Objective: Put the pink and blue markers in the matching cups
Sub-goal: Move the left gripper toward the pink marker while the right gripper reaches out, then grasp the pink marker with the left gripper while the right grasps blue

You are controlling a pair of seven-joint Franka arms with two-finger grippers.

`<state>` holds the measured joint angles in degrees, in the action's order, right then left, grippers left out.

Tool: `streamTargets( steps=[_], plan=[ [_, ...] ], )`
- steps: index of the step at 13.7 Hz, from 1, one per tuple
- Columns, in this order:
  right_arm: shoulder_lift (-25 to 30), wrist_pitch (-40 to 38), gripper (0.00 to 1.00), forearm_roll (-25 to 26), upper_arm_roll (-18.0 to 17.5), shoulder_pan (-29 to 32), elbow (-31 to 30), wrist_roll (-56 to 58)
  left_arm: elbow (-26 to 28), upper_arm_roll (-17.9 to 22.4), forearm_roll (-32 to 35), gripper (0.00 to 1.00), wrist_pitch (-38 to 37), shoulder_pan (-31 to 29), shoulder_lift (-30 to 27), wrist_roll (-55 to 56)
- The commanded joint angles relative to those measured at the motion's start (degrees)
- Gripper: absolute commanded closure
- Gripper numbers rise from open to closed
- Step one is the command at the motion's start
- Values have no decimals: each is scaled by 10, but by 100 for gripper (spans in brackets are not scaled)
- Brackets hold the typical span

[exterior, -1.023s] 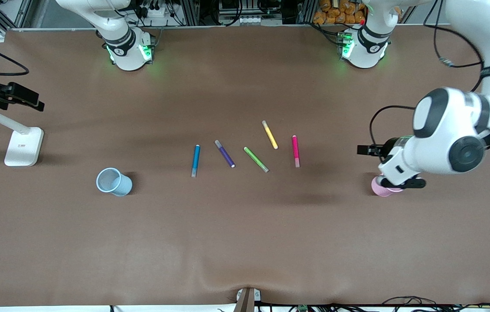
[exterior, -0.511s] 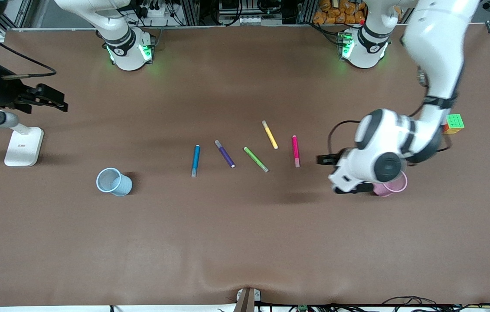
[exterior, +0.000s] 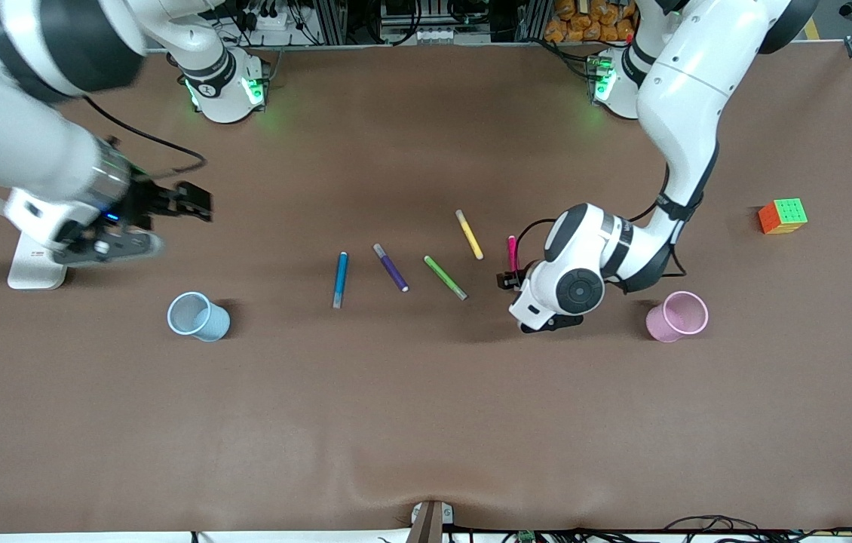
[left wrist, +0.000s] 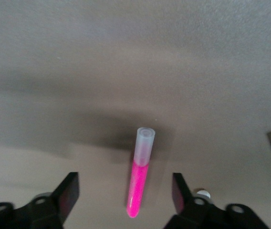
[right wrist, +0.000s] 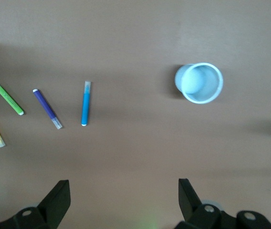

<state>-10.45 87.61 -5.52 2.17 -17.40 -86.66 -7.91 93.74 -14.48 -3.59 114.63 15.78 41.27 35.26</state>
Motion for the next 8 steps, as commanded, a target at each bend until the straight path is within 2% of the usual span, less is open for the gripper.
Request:
streamTargets(
  steps=[1,5,8],
  plan=[
    [-28,8,0,-5,6,-25,8,-11,12,3,-8,26,35,11,9,10],
    [-83,48,0,-5,6,-68,6,-11,12,4,-7,50,47,14,21,10],
    [-134,93,0,-5,6,-83,4,-10,12,4,-7,80,47,14,21,10]
  ],
)
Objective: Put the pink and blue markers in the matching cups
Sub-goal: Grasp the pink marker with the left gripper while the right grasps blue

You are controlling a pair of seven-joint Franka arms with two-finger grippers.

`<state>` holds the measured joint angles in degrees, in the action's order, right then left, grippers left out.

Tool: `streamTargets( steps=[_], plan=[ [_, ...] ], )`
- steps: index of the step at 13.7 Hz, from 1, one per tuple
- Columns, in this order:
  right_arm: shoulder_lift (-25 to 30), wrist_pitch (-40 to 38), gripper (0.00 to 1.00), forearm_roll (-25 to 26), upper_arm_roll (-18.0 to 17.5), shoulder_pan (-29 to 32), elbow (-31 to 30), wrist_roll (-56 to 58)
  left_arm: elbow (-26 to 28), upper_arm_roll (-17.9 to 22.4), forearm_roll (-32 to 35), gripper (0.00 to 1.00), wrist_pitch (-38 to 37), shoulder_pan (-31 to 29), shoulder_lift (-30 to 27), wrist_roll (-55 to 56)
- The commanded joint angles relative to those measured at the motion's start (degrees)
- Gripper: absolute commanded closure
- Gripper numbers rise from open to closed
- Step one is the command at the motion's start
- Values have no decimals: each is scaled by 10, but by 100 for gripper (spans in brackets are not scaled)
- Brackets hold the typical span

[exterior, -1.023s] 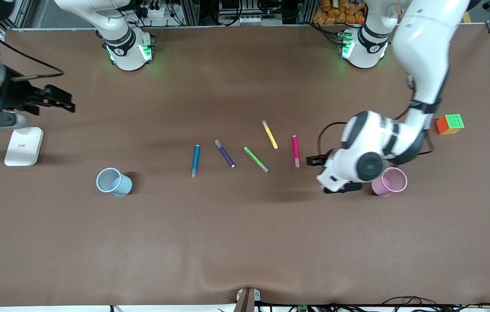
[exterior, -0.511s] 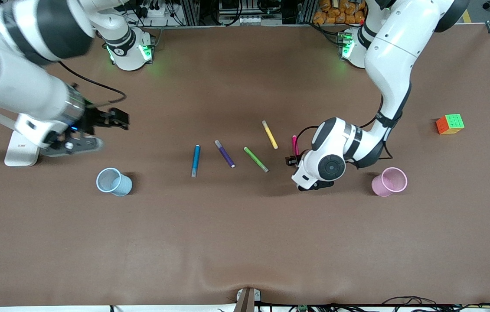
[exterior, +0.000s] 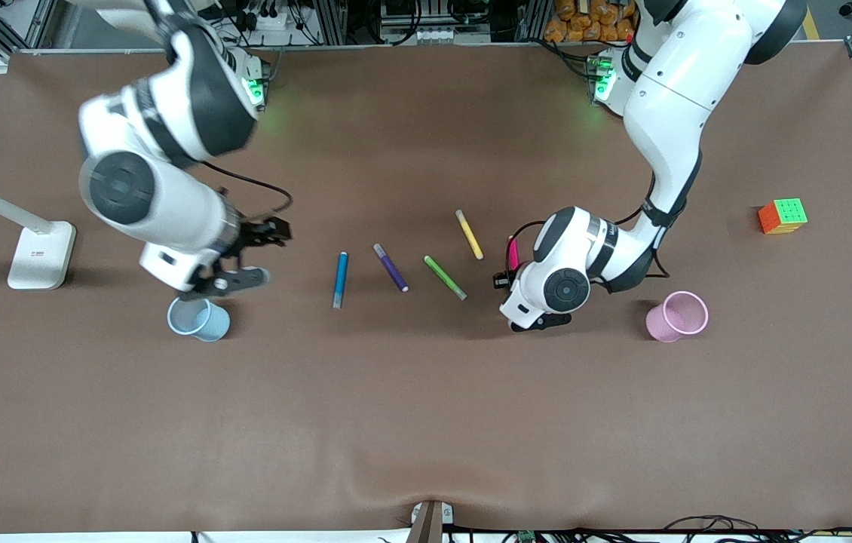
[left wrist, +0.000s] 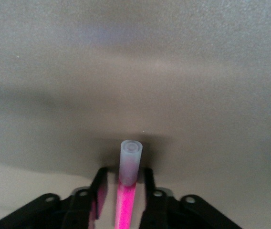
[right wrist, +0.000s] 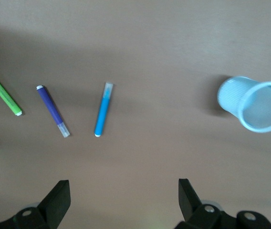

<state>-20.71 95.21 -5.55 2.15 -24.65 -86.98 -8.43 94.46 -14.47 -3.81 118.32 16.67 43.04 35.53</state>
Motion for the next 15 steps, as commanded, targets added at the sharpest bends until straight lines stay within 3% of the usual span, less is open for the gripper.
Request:
streamTargets(
  steps=[1,2,5,8,10,15],
  plan=[
    [-44,29,0,-4,6,-17,2,-4,5,4,-5,94,10,5,3,7],
    [-49,47,0,-4,6,-21,-11,-4,5,4,-4,100,10,5,3,8],
    [-50,137,0,-5,6,-30,-77,-5,3,7,1,100,7,3,-6,8],
    [-62,192,0,-5,6,-47,-107,-8,-6,10,79,100,-32,2,-54,72],
    [-81,215,0,-5,6,-50,-108,-46,-14,13,86,100,-60,-7,-87,75],
    [-109,306,0,-5,6,-63,-145,-82,-33,14,91,100,-107,-84,-156,67]
  ],
)
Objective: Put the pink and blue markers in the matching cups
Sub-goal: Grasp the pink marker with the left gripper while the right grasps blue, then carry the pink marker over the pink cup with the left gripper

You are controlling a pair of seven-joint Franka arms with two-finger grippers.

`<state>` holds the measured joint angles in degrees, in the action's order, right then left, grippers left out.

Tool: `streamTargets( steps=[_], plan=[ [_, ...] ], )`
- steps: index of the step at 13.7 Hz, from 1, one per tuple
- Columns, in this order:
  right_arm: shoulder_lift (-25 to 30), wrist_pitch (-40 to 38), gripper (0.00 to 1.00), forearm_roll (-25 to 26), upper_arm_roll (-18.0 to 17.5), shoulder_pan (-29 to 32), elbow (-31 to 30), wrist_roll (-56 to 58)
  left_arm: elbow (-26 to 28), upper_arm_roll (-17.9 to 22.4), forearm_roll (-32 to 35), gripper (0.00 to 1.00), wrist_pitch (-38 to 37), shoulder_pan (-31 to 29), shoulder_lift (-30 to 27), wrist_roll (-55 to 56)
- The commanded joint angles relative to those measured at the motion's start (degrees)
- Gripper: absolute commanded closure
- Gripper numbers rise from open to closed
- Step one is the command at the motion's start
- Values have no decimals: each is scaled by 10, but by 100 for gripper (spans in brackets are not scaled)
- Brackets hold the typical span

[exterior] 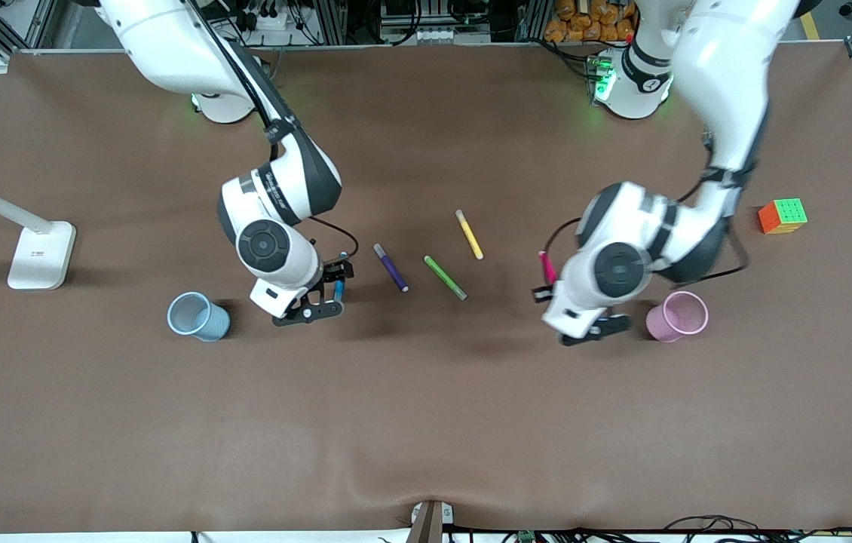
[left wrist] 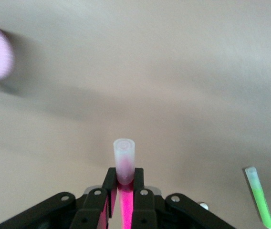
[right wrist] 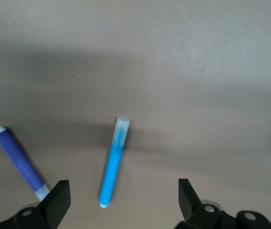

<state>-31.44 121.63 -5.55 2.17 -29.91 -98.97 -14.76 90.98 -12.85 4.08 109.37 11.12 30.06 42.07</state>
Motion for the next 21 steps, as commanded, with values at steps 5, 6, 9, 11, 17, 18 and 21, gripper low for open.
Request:
streamTargets(
  steps=[5,6,9,11,17,18,21],
  plan=[
    [-27,101,0,-4,6,-30,-43,-46,-27,26,22,100,-41,-50,-52,63],
    [-34,111,0,-4,6,-31,-43,-46,-29,28,23,100,-41,-50,-52,65],
    [-45,121,0,-3,6,-31,-42,-45,-29,41,32,100,-52,-50,-55,76],
    [-49,121,0,-3,6,-31,-42,-45,-29,41,67,100,-70,-44,-53,85],
    [-55,117,10,-2,6,-31,-43,-45,-70,41,105,100,-116,-42,-48,158],
    [-55,116,48,-2,6,-31,-44,-45,-70,41,105,100,-117,-41,-47,159],
    [-61,114,100,-2,6,-31,-44,-42,-70,42,106,100,-118,-42,-47,173]
  ],
)
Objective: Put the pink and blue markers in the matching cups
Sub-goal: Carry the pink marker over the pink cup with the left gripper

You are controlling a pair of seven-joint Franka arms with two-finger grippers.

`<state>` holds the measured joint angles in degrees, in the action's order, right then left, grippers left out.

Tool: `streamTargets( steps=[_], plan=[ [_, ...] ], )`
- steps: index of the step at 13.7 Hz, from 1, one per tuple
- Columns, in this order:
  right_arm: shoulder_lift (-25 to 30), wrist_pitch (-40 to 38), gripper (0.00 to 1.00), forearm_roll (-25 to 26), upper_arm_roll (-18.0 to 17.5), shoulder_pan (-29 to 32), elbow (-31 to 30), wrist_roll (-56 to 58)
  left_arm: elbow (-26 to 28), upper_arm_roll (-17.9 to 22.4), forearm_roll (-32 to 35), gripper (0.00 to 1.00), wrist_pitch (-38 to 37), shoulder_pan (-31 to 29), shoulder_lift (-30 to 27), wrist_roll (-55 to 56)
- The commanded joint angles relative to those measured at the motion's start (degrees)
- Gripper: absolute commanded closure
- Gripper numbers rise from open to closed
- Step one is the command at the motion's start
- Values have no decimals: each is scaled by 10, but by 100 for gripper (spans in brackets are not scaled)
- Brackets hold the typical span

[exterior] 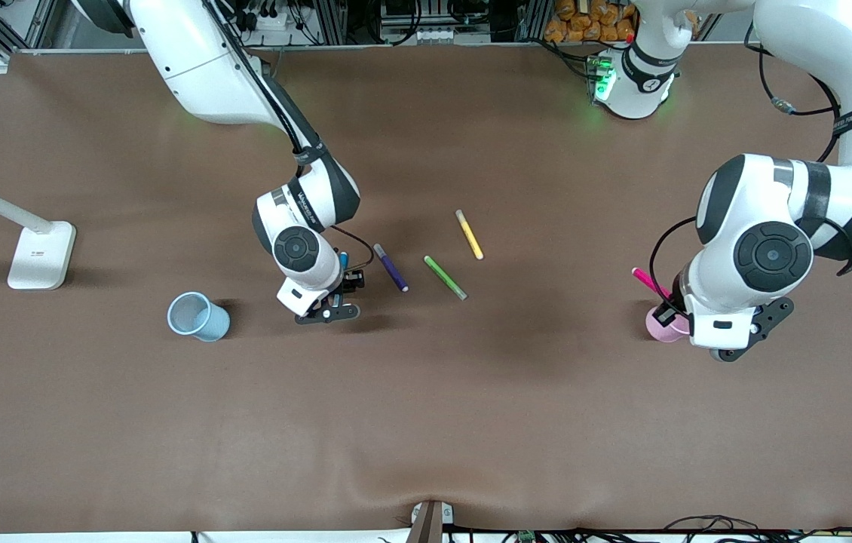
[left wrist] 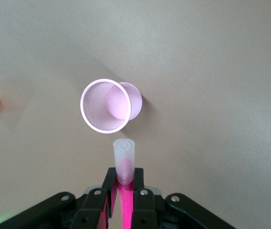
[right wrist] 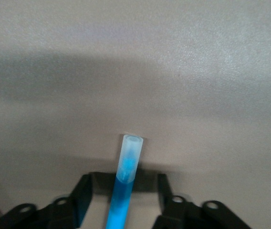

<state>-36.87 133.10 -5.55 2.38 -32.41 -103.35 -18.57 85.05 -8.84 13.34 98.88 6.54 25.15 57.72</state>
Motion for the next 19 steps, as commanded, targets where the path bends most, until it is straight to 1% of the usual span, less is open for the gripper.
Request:
streamTargets(
  steps=[1,5,8,9,11,12,14,17,19],
  plan=[
    [-8,0,100,-2,4,-5,0,-2,-10,2,13,100,-16,3,2,18],
    [-5,-1,100,-2,4,-2,3,-1,-9,2,19,100,-18,5,5,47],
    [13,-2,100,-2,6,3,13,2,-8,0,56,100,-18,15,24,112],
    [19,-2,100,2,7,4,19,3,-8,1,60,100,-18,20,41,137],
    [30,-3,100,4,7,7,23,7,-7,1,87,100,-18,19,53,163],
    [41,-1,100,5,8,7,24,29,-5,1,99,100,-18,17,55,165],
    [44,3,100,5,9,17,39,104,-4,1,121,100,-24,17,59,164],
    [51,2,100,4,9,48,63,283,-6,1,181,100,-44,20,58,168],
    [54,2,100,1,8,82,69,395,-8,1,190,100,-45,16,53,168]
  ],
)
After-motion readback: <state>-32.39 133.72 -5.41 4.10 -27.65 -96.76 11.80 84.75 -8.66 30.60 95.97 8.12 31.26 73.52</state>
